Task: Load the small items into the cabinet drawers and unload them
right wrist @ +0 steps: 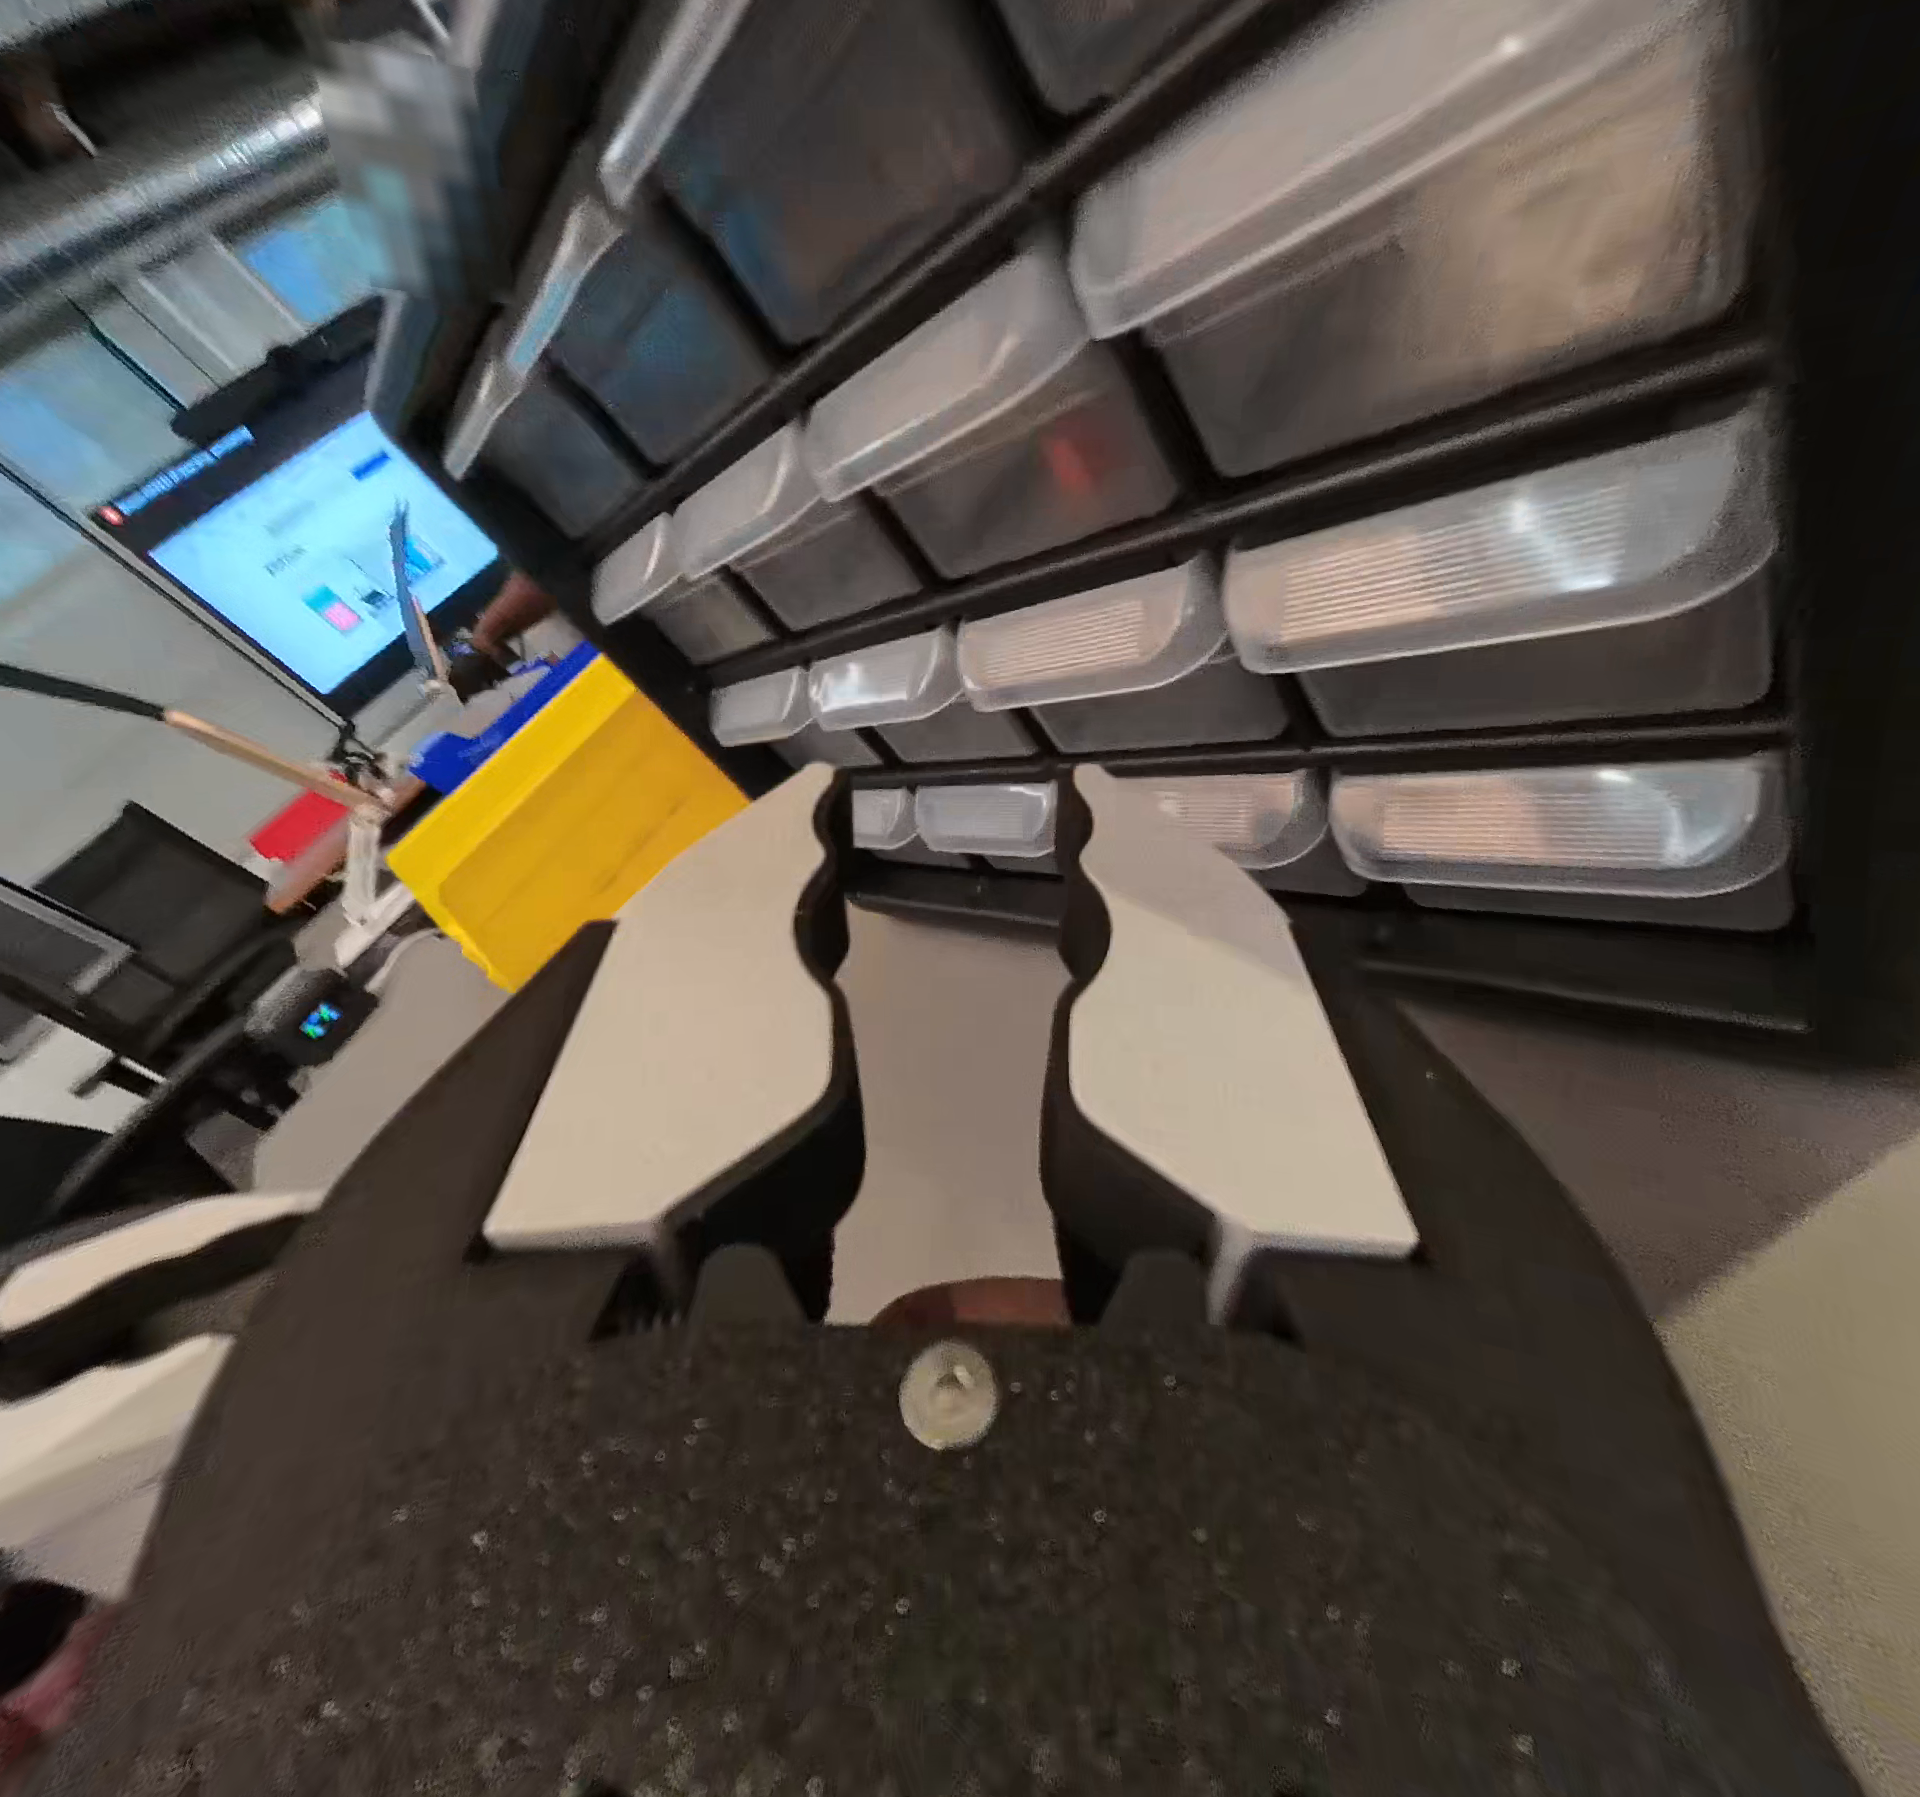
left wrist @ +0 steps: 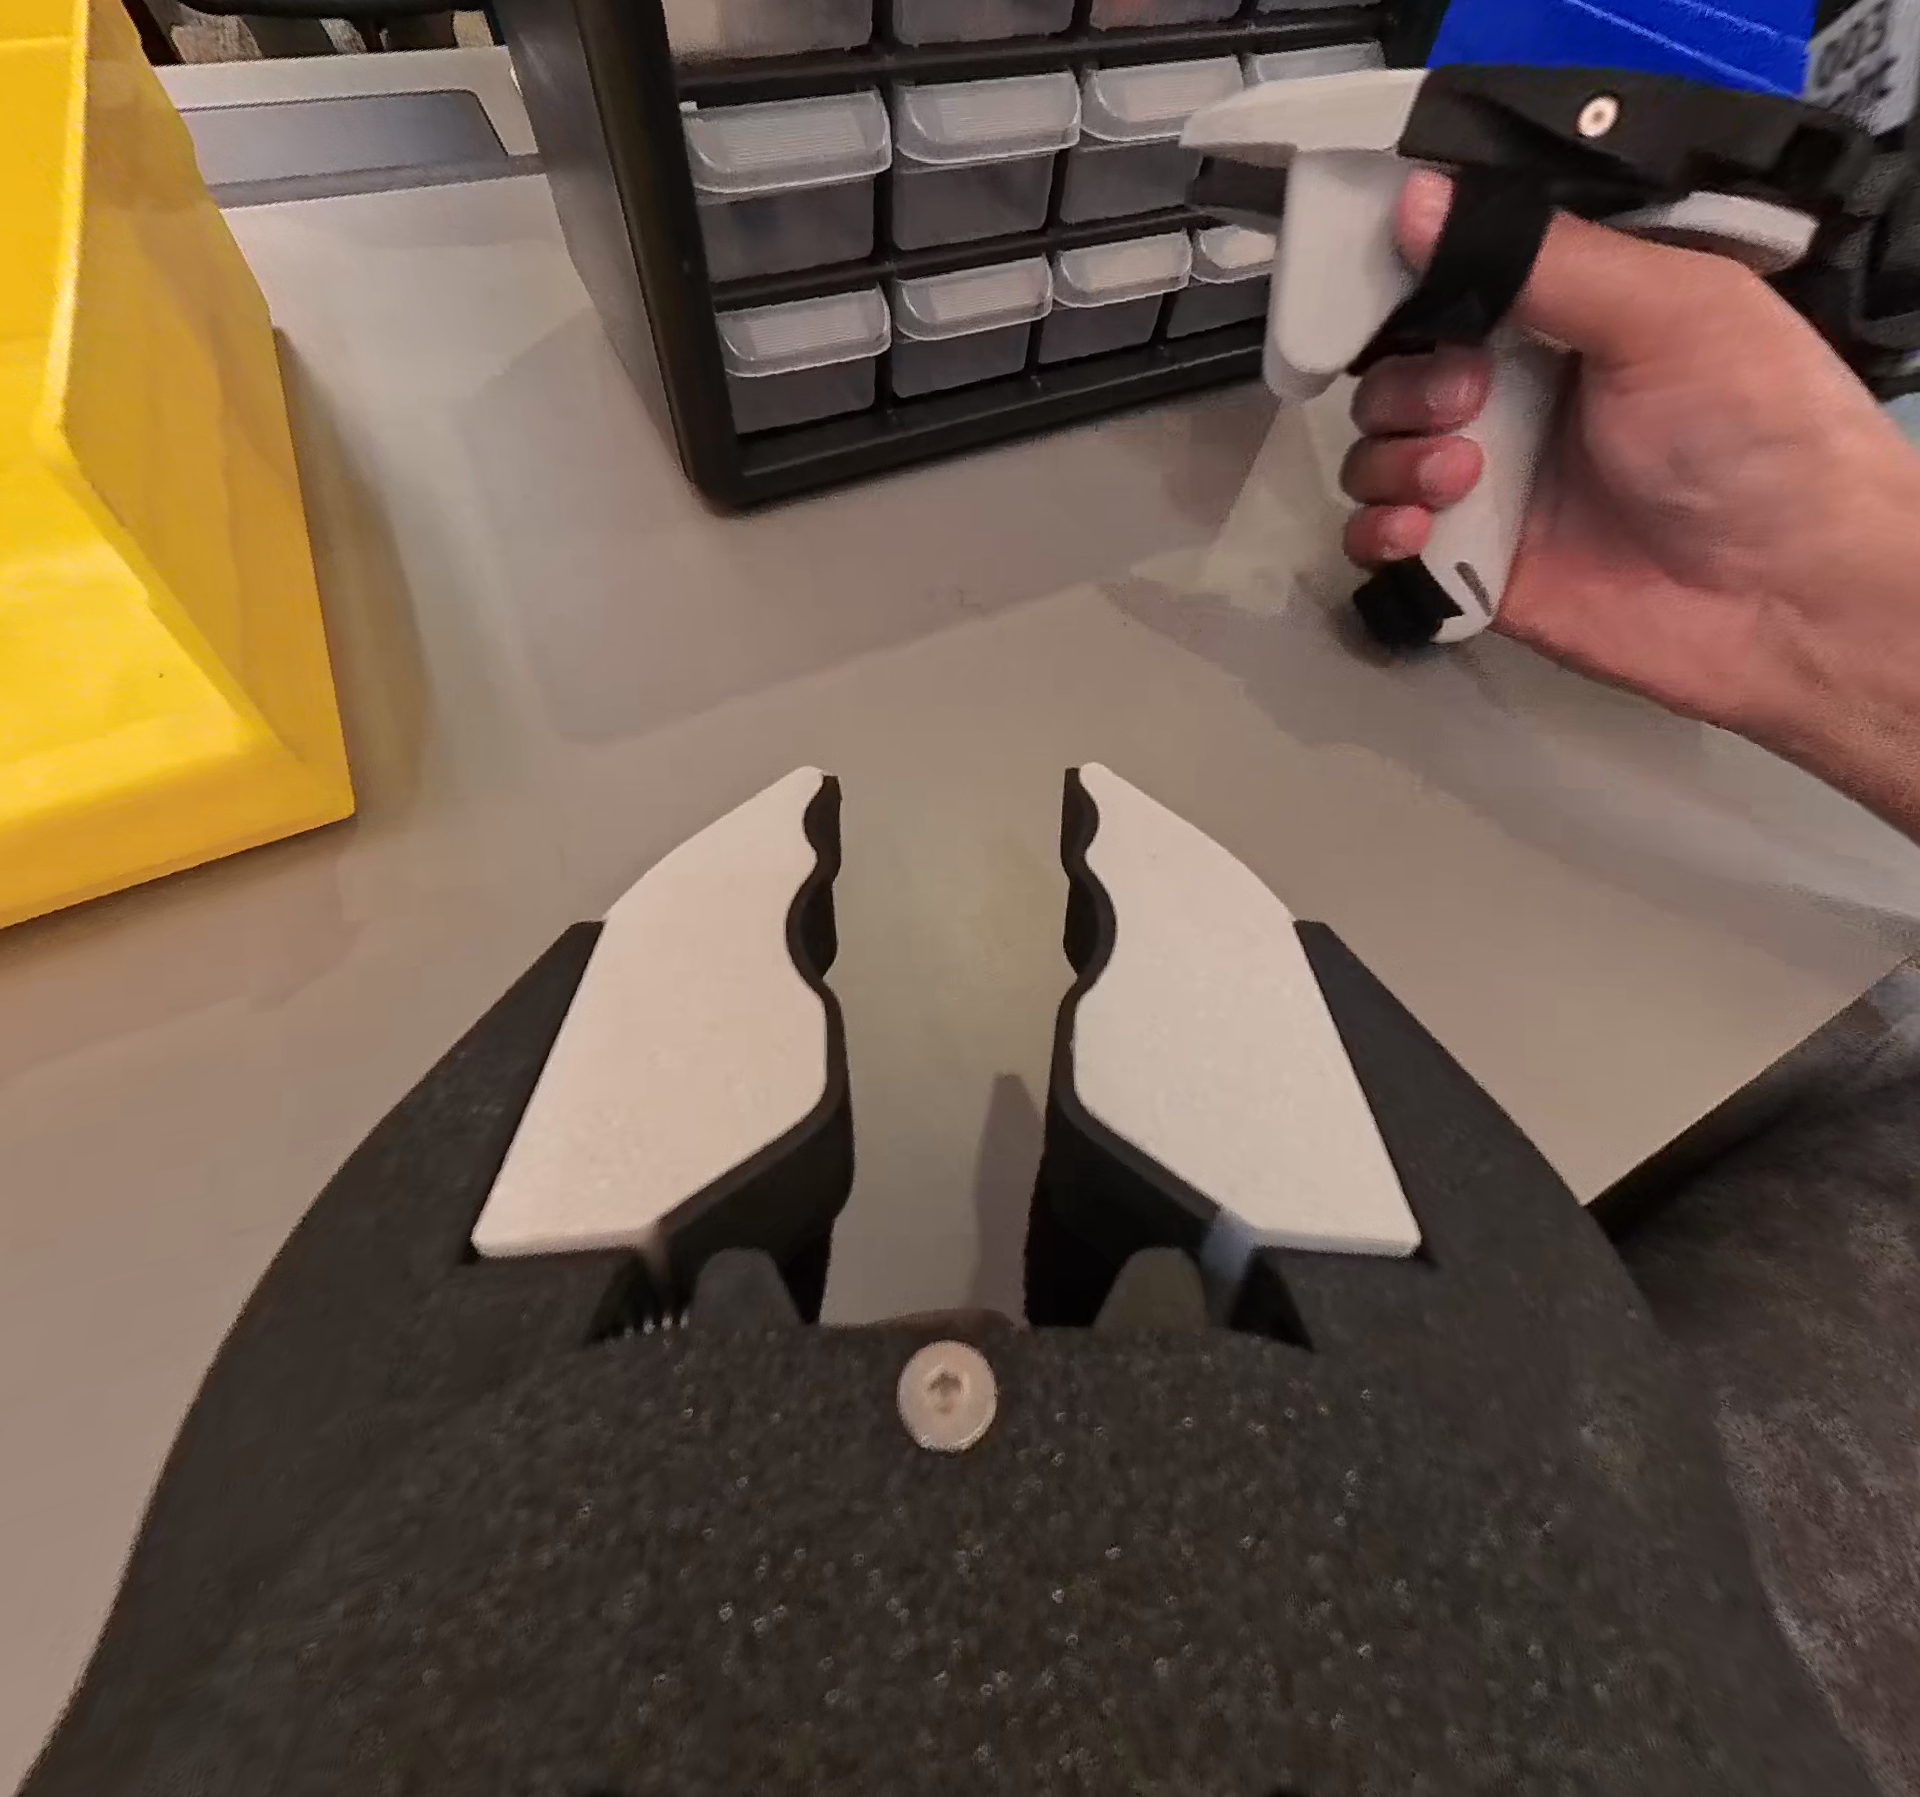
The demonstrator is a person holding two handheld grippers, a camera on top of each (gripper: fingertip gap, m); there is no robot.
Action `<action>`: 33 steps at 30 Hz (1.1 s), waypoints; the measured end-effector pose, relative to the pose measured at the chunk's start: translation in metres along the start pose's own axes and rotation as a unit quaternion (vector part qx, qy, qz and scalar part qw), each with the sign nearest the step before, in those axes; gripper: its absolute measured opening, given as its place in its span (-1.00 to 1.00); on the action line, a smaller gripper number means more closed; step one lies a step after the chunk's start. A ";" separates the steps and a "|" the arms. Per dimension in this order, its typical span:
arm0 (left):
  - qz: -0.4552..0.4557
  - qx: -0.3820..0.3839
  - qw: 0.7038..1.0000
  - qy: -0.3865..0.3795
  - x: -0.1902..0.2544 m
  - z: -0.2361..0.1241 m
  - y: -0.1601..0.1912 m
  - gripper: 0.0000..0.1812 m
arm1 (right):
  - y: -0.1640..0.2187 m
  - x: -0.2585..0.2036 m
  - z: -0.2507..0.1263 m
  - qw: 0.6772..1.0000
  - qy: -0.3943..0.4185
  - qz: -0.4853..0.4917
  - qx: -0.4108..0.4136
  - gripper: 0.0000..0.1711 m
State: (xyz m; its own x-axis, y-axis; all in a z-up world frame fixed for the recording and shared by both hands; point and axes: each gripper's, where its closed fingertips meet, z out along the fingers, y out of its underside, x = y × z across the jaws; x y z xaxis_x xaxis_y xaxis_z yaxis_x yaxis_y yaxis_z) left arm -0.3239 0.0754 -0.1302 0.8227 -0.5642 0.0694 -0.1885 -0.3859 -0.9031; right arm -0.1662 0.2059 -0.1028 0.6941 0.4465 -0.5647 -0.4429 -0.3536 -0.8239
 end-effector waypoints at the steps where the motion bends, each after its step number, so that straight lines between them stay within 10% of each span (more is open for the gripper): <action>1: -0.001 -0.001 1.000 0.002 0.000 0.000 0.000 -0.55 | 0.000 0.003 0.003 1.000 0.000 0.010 0.003 -0.57; 28: 0.018 -0.011 1.000 0.010 0.009 0.004 0.003 -0.56 | 0.003 -0.001 -0.013 0.984 -0.080 0.157 0.021 -1.00; 33: 0.023 -0.009 1.000 0.015 0.014 0.003 0.002 -0.56 | 0.006 0.000 -0.028 0.990 -0.054 0.127 0.028 -0.78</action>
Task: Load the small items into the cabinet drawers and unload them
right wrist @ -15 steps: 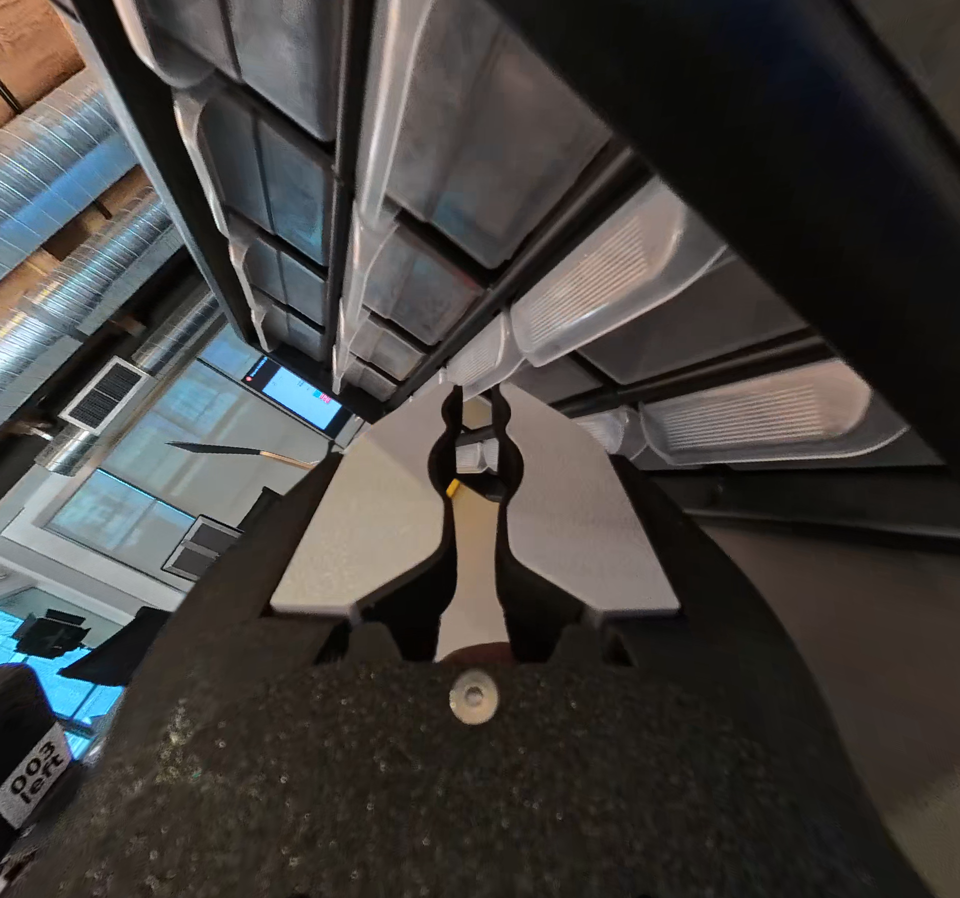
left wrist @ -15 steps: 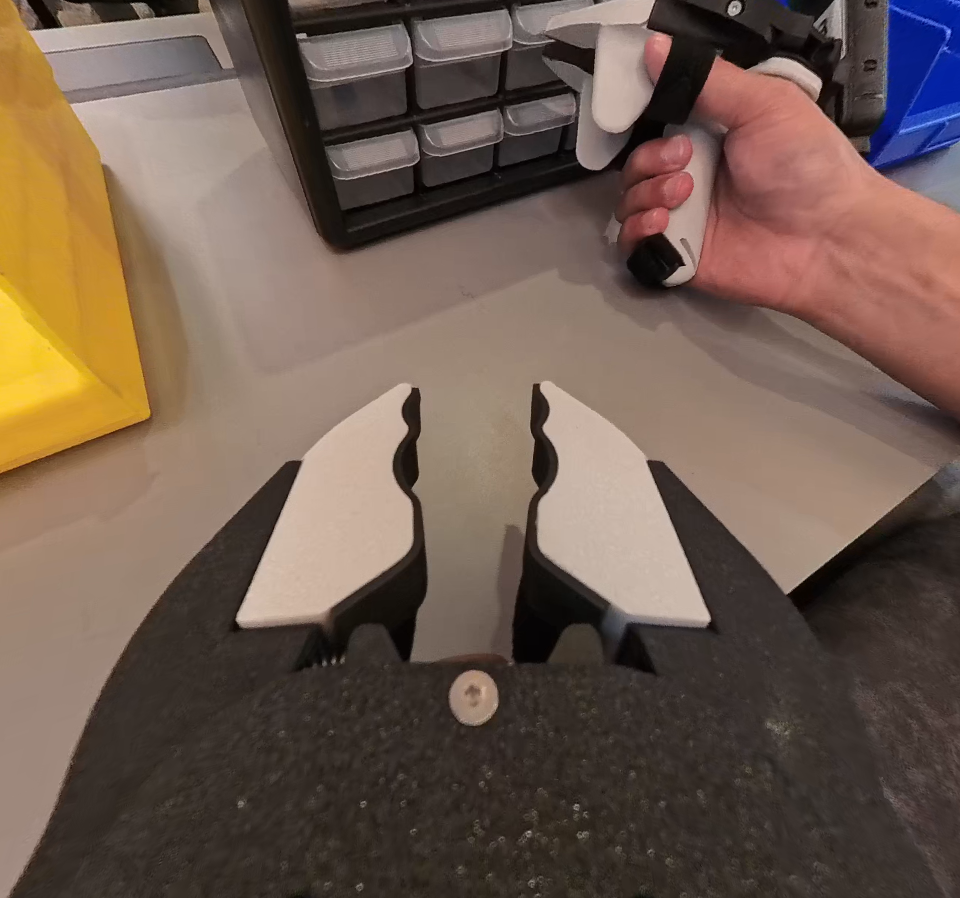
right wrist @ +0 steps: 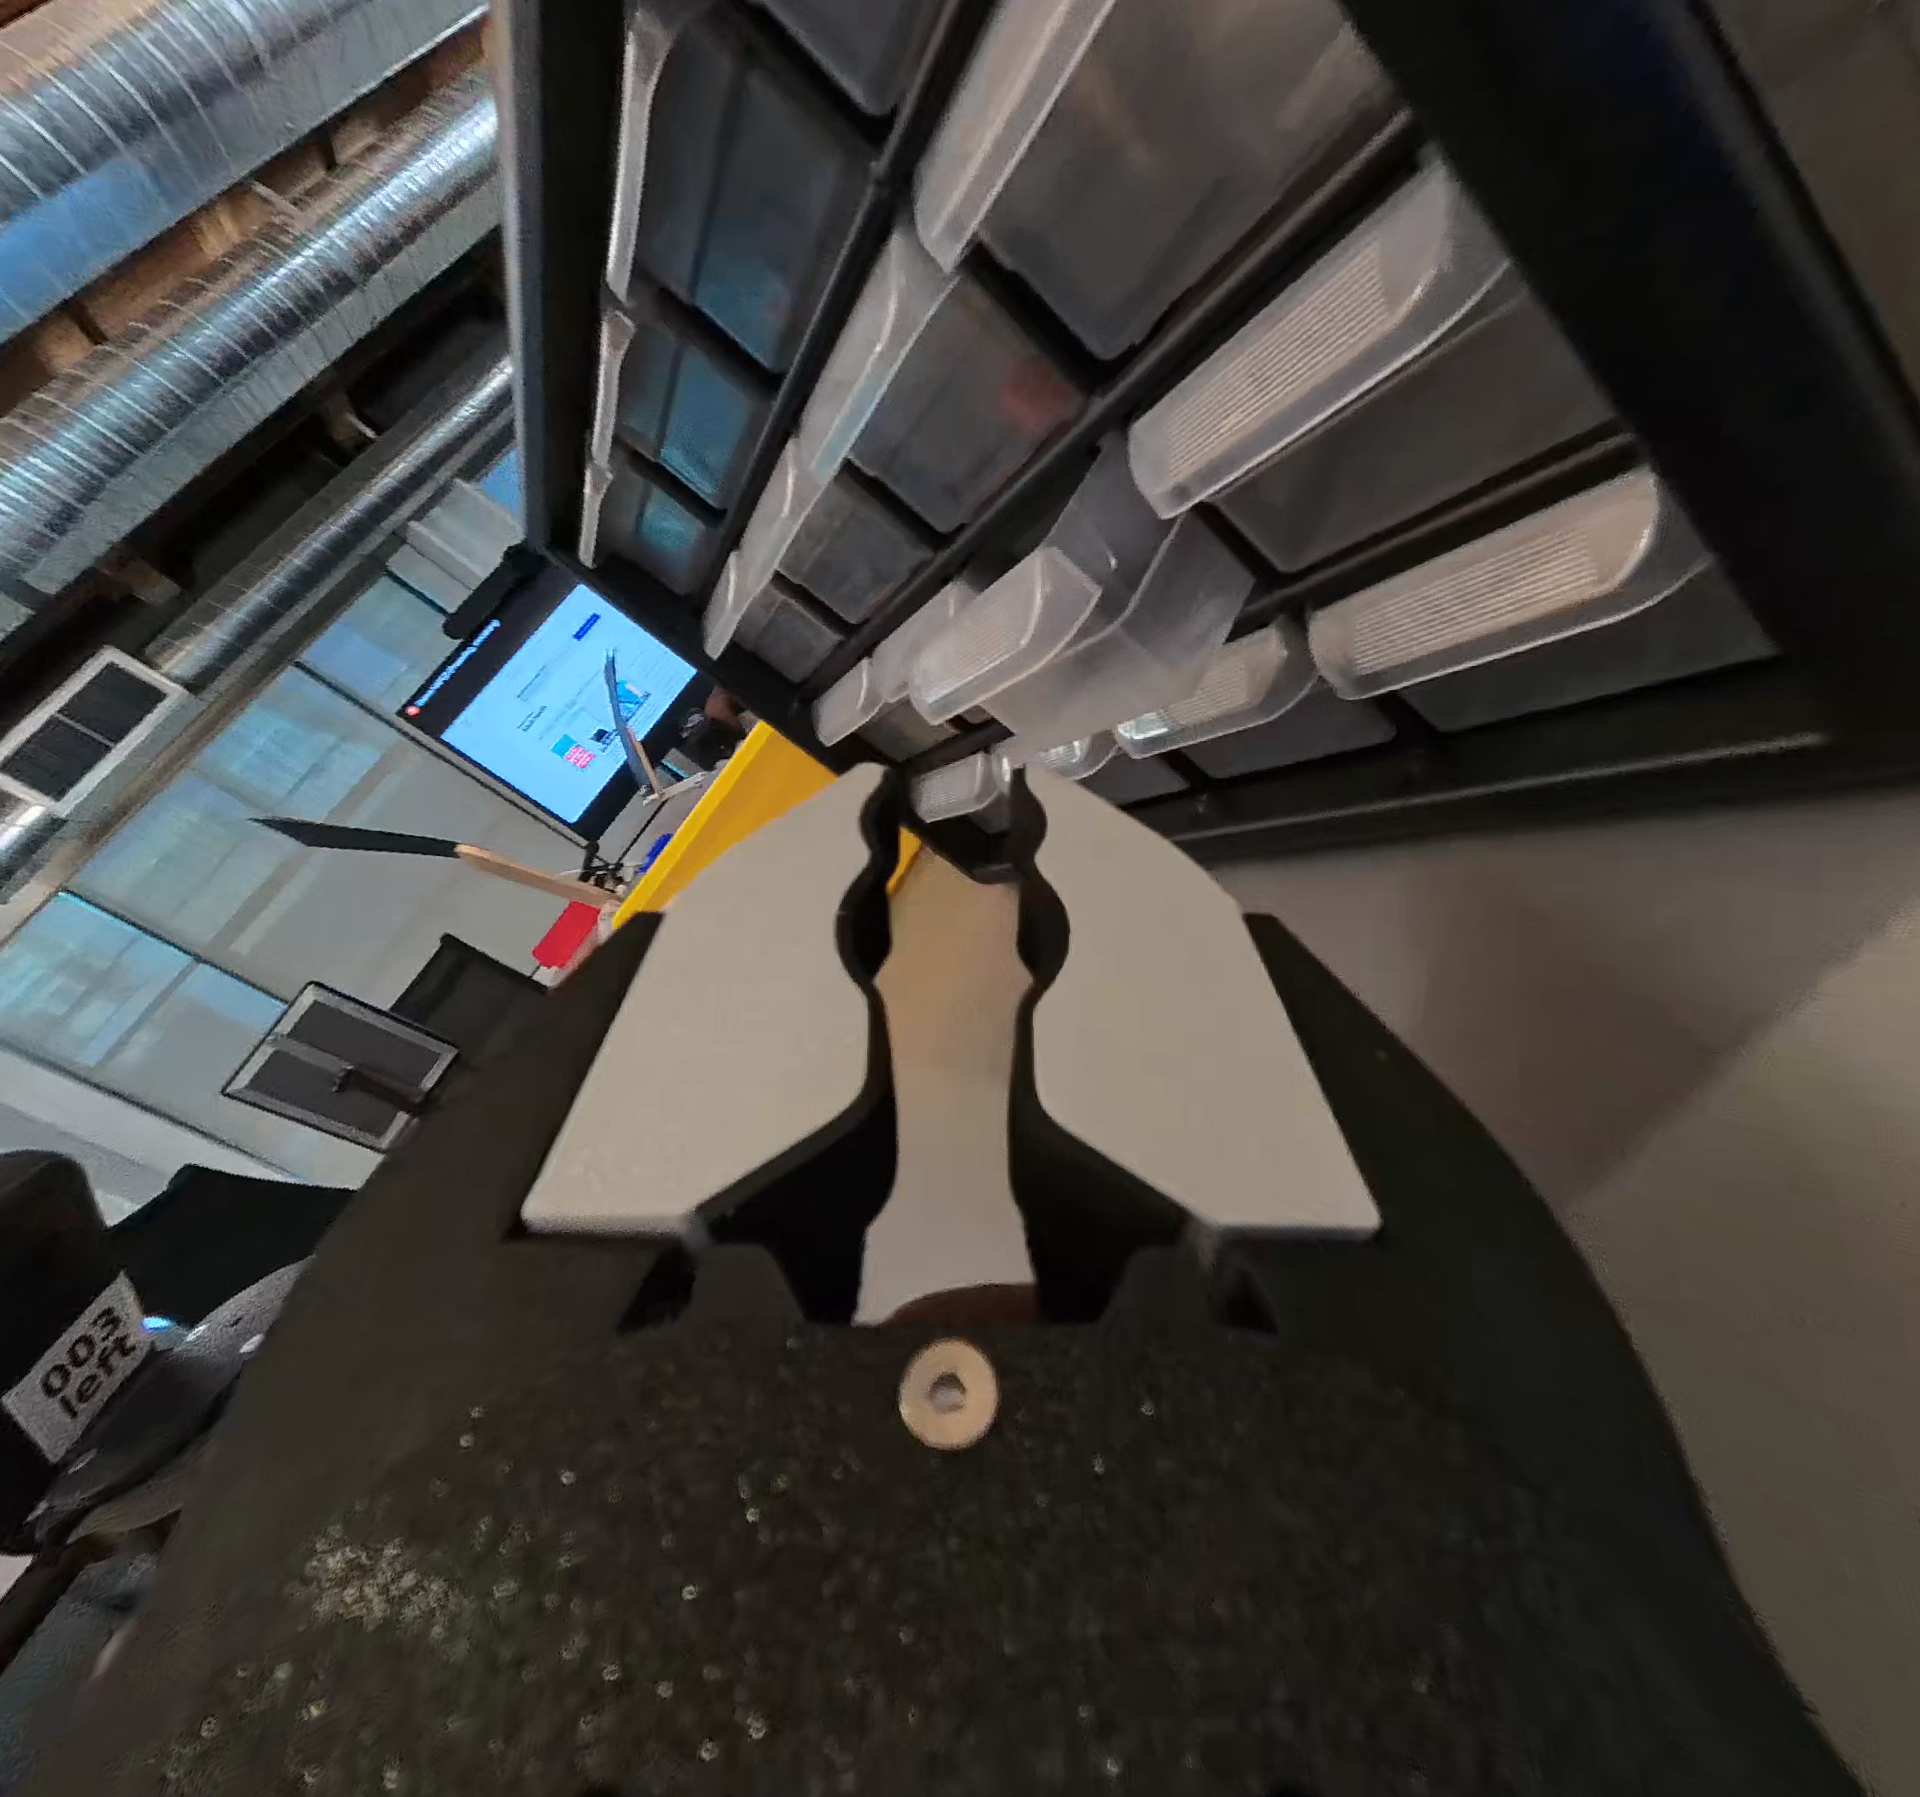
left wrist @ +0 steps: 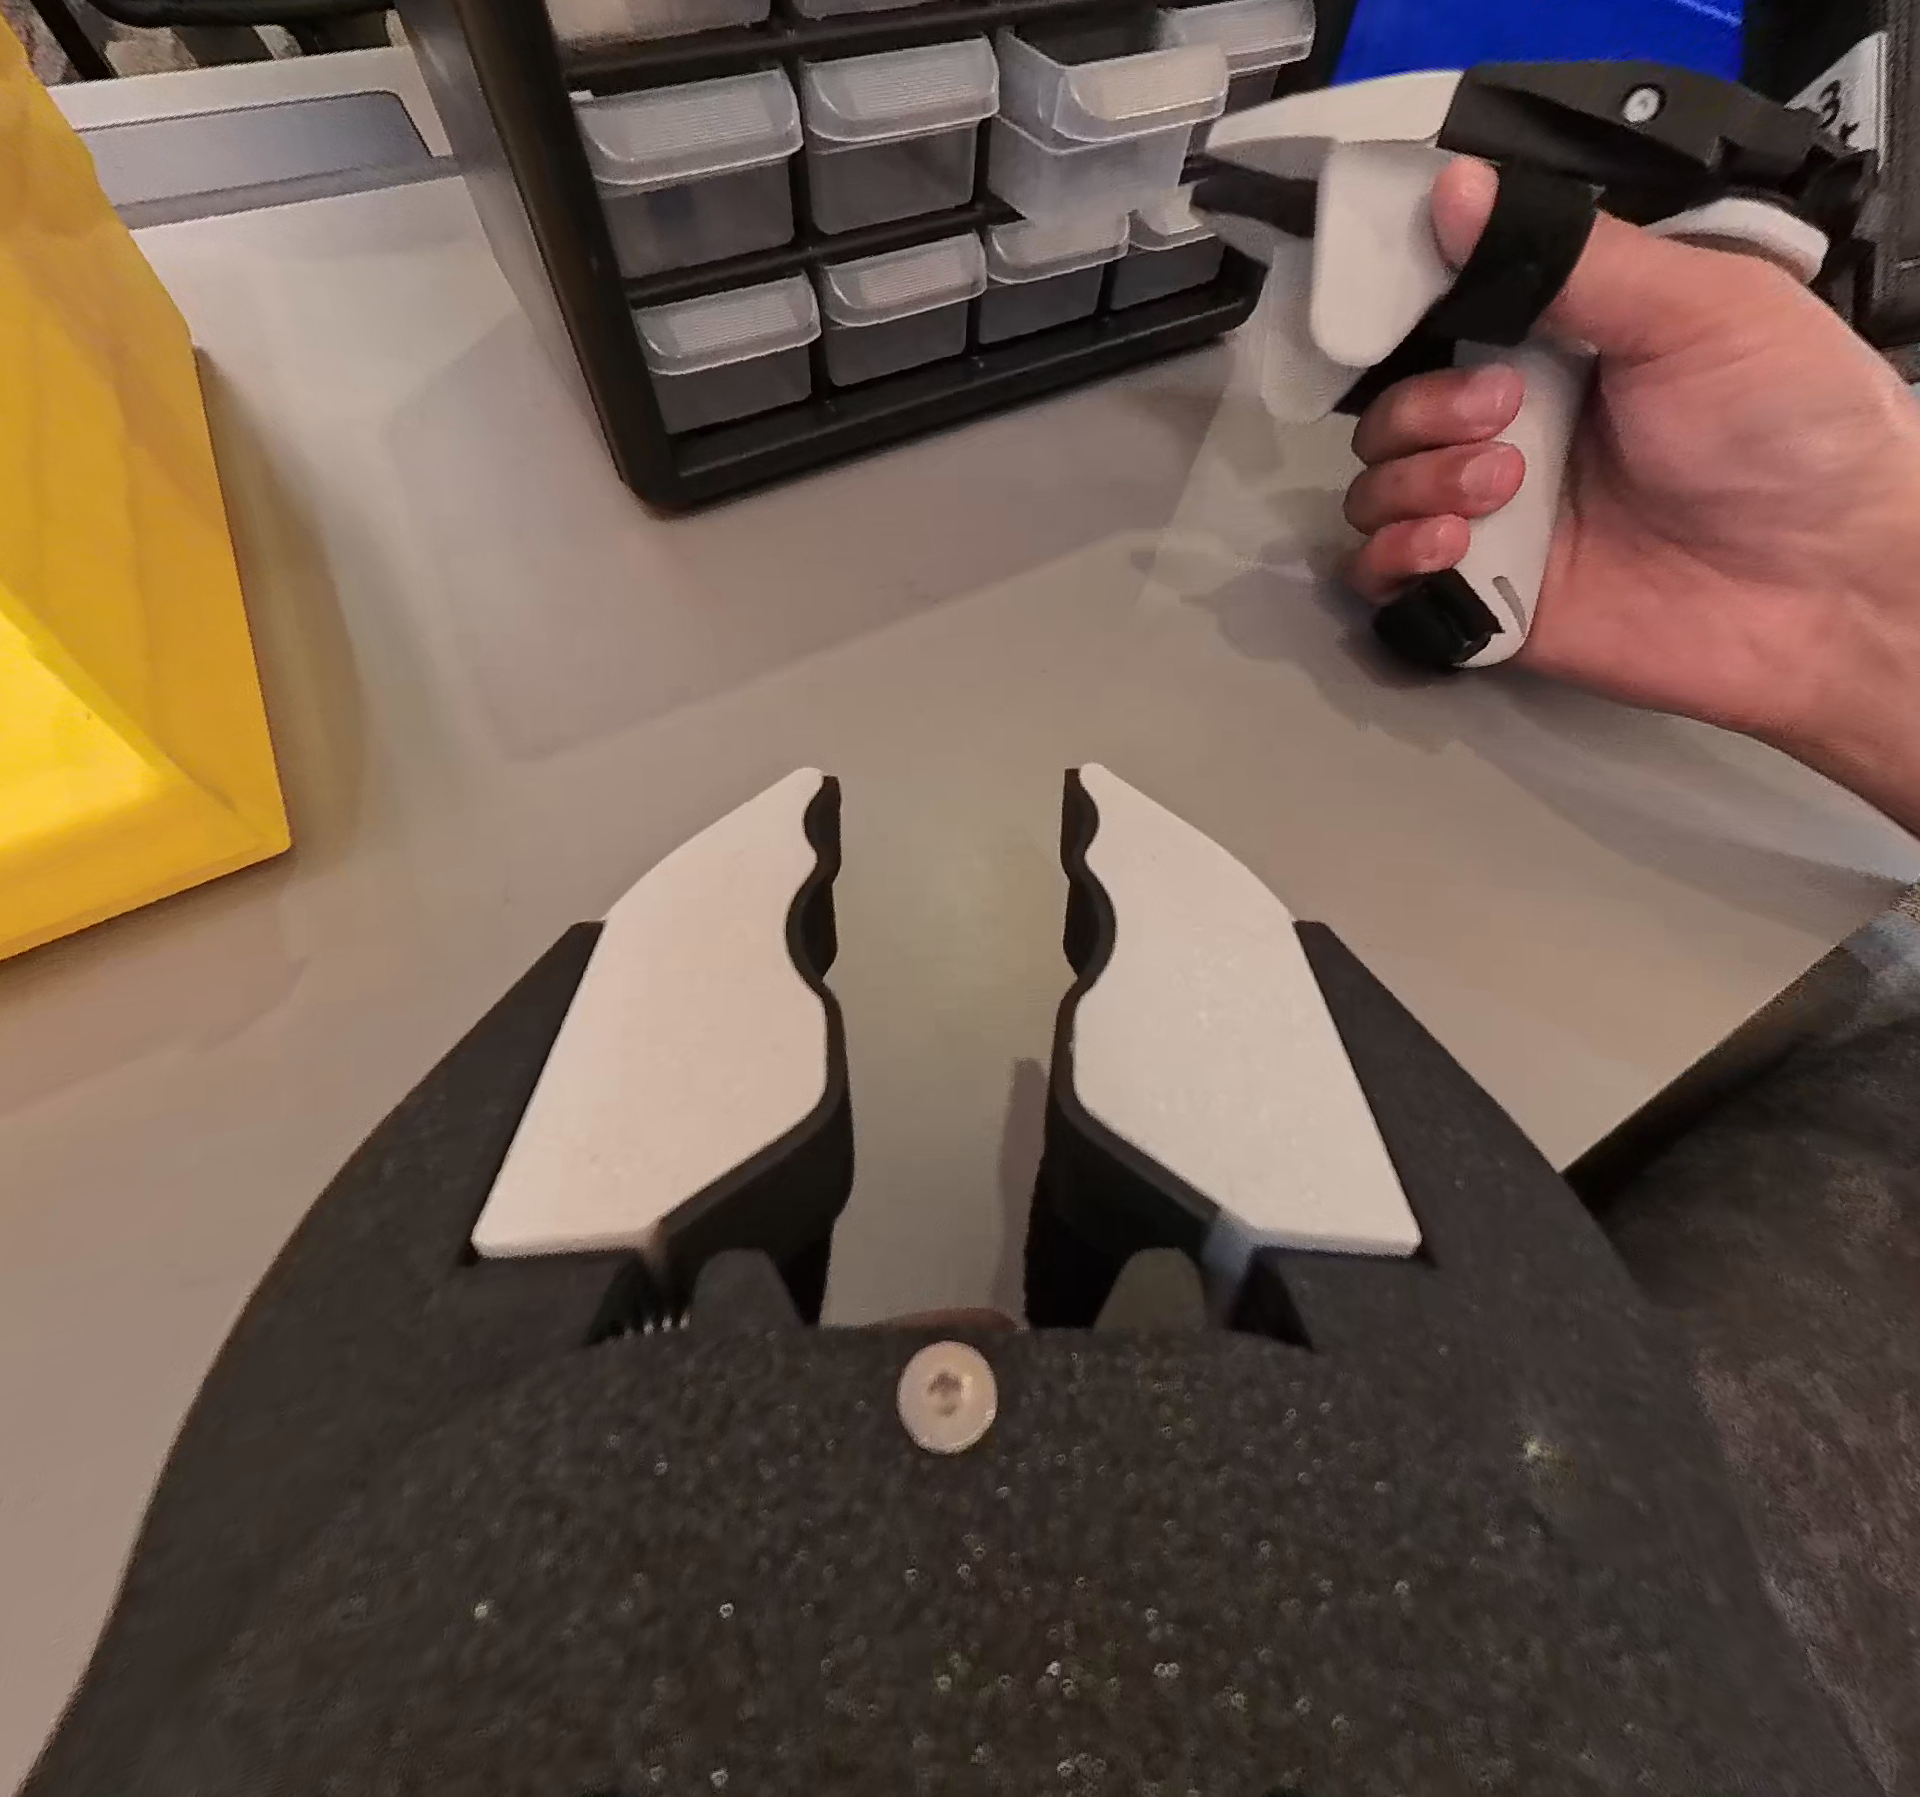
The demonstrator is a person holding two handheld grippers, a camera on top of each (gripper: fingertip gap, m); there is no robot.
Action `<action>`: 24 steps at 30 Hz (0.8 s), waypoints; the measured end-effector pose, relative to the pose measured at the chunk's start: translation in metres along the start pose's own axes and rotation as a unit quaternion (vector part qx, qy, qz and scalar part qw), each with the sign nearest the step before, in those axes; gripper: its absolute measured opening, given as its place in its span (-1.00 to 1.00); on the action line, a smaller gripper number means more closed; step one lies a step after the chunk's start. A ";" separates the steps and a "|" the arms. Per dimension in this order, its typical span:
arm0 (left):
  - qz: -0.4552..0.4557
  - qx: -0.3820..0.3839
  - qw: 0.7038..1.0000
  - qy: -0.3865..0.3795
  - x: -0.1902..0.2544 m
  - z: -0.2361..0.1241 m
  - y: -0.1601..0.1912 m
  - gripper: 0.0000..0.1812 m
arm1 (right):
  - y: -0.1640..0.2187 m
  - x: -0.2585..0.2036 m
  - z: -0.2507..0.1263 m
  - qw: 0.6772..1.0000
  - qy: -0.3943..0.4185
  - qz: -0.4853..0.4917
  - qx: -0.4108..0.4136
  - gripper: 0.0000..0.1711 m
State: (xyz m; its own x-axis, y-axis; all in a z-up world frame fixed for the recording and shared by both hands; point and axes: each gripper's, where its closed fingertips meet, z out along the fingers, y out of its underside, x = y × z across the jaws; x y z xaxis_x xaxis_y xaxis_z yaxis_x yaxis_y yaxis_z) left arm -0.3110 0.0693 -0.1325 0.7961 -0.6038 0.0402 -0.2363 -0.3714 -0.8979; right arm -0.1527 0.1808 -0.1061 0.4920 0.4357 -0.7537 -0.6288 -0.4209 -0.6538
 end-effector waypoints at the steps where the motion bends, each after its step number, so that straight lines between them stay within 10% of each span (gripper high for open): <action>1: 0.001 0.000 1.000 0.001 0.001 0.000 0.000 -0.55 | -0.001 -0.001 0.000 1.000 -0.004 0.008 0.000 -0.76; 24: 0.012 0.002 1.000 -0.003 0.002 -0.002 -0.002 -0.56 | 0.004 -0.011 0.001 0.990 -0.040 0.131 -0.014 -0.91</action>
